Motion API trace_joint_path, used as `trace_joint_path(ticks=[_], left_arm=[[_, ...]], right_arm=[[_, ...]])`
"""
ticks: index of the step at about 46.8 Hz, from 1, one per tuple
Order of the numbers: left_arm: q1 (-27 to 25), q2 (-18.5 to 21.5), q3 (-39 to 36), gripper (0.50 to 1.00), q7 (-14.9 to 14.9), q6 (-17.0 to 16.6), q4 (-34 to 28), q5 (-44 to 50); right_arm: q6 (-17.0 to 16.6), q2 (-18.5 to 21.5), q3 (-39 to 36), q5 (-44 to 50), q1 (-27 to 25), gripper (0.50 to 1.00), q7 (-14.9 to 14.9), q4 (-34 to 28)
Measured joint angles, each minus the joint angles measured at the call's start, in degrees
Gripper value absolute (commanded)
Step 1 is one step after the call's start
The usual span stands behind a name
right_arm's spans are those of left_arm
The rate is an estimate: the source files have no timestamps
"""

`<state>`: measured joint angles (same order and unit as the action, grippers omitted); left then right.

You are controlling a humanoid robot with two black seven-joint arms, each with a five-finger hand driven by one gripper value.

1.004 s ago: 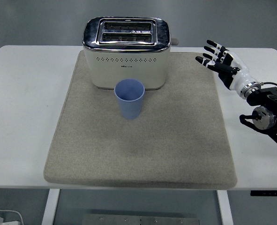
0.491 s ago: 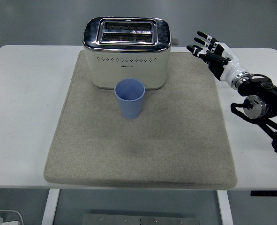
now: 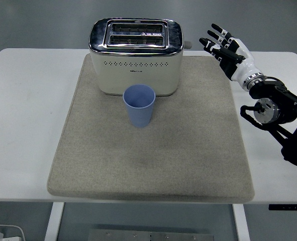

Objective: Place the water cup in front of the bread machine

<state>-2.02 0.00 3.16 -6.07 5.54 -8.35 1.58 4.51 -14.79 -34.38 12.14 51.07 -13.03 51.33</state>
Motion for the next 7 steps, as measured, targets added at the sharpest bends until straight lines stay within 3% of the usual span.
trace_joint_path(ticks=[7], left_arm=[[0.04,0.00,0.00,1.000,0.00,0.00,0.00,0.00]], right_arm=[[-1.65,-0.30,-0.16,1.23,-0.01,0.921,-0.30,0.07]])
